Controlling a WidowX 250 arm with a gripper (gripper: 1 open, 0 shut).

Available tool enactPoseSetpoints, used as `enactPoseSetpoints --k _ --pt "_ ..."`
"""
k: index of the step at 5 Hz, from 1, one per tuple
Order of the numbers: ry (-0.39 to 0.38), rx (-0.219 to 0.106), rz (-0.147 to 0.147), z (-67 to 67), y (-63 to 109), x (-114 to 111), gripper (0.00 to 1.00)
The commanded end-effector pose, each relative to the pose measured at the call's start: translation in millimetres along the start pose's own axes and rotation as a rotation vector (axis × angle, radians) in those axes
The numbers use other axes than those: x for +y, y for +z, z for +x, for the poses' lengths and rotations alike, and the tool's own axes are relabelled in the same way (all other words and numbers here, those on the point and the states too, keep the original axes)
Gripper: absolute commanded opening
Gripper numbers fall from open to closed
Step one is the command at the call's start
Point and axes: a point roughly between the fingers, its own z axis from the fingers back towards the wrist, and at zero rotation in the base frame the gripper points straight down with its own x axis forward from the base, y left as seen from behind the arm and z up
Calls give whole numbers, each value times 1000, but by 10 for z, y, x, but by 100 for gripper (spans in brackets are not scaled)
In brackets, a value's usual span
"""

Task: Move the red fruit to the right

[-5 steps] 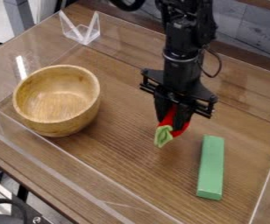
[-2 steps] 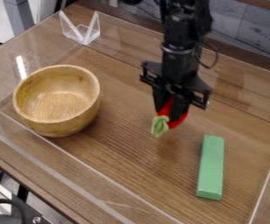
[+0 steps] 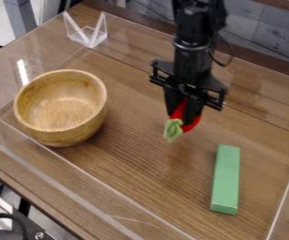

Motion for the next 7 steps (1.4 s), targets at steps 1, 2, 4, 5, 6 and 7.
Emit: enactPoseSetpoints --k 1,2,4,5,6,7 --pt "-37 -34 6 51 25 -73 0" --pt "-60 -29 9 3 29 -152 0" --pt "-62 -28 8 3 101 -194 0" --pt "-41 -35 7 38 150 -194 0" --pt "-10 -38 5 127 68 -120 0" --pt "11 -35 1 174 -7 -51 100"
